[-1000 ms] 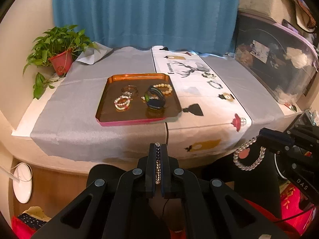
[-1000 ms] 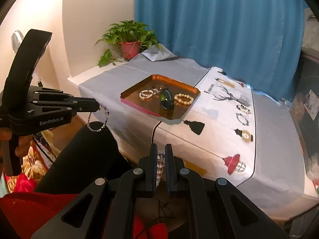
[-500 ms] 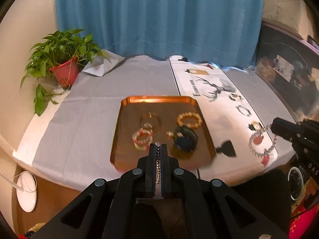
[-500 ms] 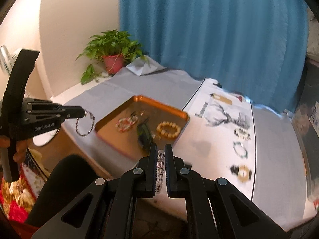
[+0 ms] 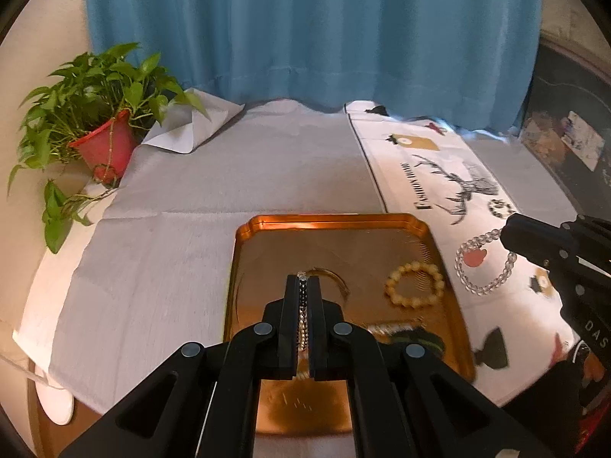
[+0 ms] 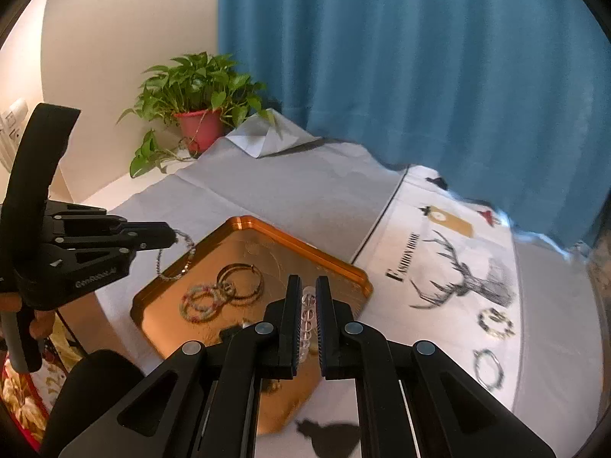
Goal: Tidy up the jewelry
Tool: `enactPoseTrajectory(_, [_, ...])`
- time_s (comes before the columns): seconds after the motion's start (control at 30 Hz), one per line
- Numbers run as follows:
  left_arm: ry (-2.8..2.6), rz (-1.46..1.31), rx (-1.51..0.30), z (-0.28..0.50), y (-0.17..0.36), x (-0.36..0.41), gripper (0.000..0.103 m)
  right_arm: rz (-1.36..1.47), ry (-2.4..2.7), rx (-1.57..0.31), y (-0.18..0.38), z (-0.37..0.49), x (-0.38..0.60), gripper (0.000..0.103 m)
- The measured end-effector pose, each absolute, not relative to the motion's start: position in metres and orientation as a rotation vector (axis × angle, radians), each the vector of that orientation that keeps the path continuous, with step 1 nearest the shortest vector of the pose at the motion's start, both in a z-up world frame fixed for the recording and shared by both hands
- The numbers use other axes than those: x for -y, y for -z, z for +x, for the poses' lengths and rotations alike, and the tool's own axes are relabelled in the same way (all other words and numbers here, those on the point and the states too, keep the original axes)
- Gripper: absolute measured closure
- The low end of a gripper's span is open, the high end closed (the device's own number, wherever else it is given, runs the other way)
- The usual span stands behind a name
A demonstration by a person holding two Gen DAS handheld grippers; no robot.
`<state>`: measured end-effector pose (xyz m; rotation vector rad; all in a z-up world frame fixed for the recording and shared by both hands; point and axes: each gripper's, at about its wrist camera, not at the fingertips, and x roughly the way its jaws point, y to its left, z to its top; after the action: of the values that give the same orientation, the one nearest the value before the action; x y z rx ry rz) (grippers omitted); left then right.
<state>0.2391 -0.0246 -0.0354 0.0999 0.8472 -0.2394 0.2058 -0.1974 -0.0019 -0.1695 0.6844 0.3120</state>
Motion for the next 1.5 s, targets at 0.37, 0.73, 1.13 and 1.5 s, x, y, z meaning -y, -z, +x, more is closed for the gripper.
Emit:
enactPoseTrajectory(0.37, [0.200, 0.101, -0.913, 0.301, 0.079, 0.023, 0.101, -0.173, -0.344, -0.741, 0.045, 0.271, 0.178, 0.095])
enactPoseTrajectory(0.73, [0.060, 0.106, -0.965, 0.290, 0.094, 0.004, 0.001, -0.121, -0.304, -0.930, 0.085, 0.299, 0.185, 0.037])
enactPoseTrajectory(1.13, [0.054, 0.118, -0.906, 0.120, 0.038, 0.016, 0.001, -0.103, -0.196, -0.742, 0.016, 0.118, 0.200, 0.017])
enactPoseTrajectory(1.5, [0.041, 0.059, -0.914, 0.009, 0.038, 0.020, 0.000, -0.069, -0.154, -0.734, 0.011, -0.014, 0.208, 0.017])
